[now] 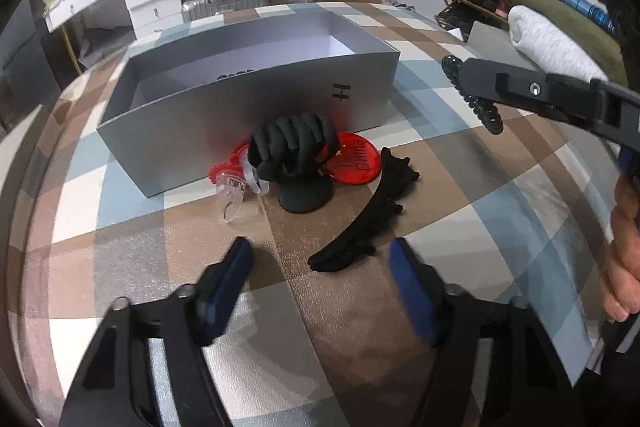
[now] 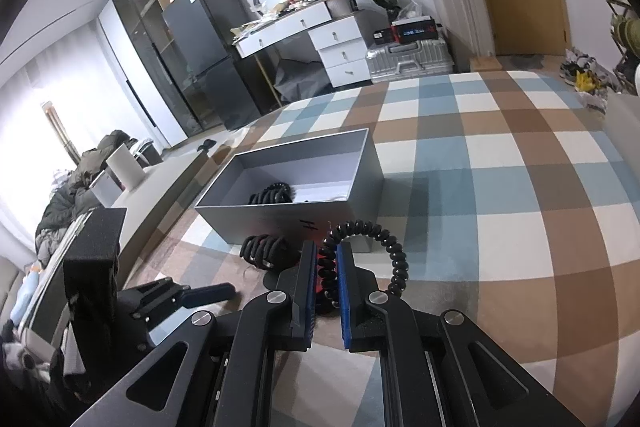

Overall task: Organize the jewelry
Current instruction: 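Close the right tool on the coiled hair tie while the left tool approaches the black curved comb, then grasp the black curved comb with the left tool while the right tool holds the hair tie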

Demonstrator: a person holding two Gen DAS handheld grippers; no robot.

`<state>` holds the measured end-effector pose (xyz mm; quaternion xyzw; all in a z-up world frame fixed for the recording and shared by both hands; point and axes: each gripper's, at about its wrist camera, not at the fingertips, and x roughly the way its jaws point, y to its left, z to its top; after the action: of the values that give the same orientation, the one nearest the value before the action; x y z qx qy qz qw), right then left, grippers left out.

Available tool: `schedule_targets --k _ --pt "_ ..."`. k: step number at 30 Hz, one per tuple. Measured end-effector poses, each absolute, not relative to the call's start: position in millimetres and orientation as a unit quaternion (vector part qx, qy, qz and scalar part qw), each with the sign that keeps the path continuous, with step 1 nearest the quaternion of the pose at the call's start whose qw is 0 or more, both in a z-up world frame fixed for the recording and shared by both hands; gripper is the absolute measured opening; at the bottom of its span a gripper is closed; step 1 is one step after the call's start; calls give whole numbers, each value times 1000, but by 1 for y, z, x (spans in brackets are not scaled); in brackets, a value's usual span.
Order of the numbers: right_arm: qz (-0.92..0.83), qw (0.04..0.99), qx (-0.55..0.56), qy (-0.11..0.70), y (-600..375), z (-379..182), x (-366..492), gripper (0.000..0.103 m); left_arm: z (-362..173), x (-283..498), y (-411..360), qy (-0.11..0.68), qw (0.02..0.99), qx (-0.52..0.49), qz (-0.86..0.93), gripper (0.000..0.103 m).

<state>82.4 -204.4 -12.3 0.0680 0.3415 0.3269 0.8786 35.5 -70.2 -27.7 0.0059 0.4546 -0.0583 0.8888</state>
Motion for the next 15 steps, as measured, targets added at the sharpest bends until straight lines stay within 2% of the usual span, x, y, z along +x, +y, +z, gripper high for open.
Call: schedule_targets --k 3,4,6,7,15 --pt "326 879 68 342 -205 -12 82 10 -28 35 -73 453 890 16 -55 56" --pt "325 879 68 341 -205 -12 82 10 -28 35 -74 451 891 17 -57 52" --pt "325 879 68 342 -206 -12 82 10 -27 33 -73 448 892 17 -59 38" --pt "325 879 69 343 -206 -12 82 10 -27 32 -72 447 892 18 -63 28" --pt "325 878 66 344 -205 -13 82 10 -26 27 -65 439 895 12 -77 28"
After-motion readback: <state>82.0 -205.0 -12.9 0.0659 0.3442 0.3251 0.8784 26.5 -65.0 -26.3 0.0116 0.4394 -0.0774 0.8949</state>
